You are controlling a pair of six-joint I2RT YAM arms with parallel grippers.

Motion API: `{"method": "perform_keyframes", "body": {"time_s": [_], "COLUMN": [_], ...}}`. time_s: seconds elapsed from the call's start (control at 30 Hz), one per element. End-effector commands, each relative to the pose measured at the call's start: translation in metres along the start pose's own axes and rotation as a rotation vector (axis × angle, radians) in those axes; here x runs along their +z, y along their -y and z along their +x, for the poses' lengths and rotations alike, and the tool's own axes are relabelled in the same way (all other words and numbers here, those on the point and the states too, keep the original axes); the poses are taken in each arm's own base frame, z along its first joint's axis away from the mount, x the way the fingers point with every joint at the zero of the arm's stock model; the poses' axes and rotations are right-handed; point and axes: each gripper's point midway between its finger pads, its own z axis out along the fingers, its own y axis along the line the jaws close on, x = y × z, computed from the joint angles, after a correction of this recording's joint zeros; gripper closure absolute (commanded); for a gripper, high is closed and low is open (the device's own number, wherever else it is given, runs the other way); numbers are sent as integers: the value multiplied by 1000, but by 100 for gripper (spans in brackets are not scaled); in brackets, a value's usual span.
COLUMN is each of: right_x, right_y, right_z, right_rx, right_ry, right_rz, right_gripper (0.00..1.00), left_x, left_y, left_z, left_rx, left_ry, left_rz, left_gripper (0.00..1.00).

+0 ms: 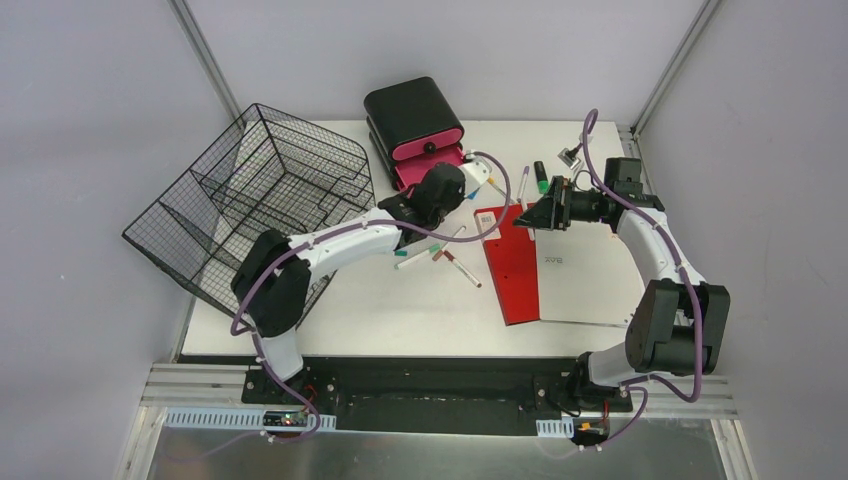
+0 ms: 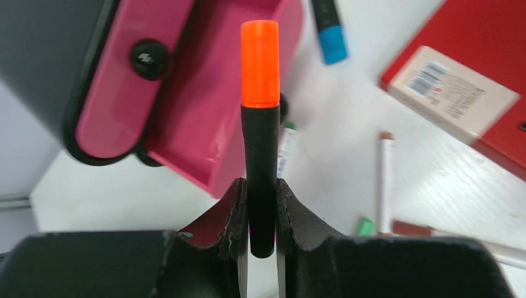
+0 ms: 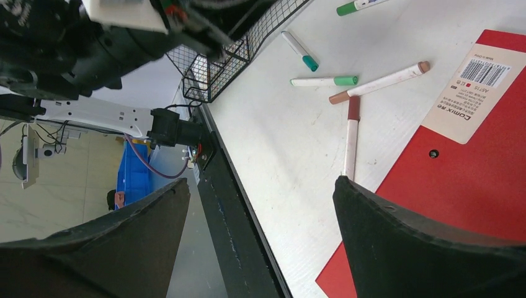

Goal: Organize the desk
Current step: Pick up the stationery from the folder, then place the stationery in the drawer.

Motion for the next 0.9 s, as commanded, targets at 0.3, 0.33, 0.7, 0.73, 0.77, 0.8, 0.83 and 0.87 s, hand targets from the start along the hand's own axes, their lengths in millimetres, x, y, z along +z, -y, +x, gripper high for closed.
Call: {"method": "perform_keyframes", "body": {"time_s": [0.3, 0.33, 0.7, 0.73, 0.77, 0.8, 0.83, 0.87], "right_x": [-3, -3, -3, -3, -3, -3, -3, -3], "right_y": [-13, -13, -12, -12, -12, -13, -13, -12], "right_z": [-14, -14, -14, -14, -14, -14, -14, -14], "right_rx": [-102, -100, -100, -100, -100, -102, -103, -101], "right_ry": [16, 15, 15, 14, 14, 14, 14, 13], "right_rz": [-13, -14, -14, -14, -13, -14, -13, -12], "right_gripper": [11, 11, 11, 11, 11, 11, 11, 11], "left_x": [30, 34, 48, 48, 49, 49, 49, 48], "left_y": [-77, -79, -97, -99, -100, -100, -101, -101], "left_z": [-6, -5, -2, -3, -2, -3, -4, -6], "left_rx": [119, 124, 166, 166, 168, 168, 166, 163], "left_ry": [-64, -69, -113, -114, -117, -117, -114, -110], "left_rz": [-224, -226, -304, -313, -318, -320, -321, -321], "left_gripper": [100, 100, 70, 67, 64, 61, 58, 57]}}
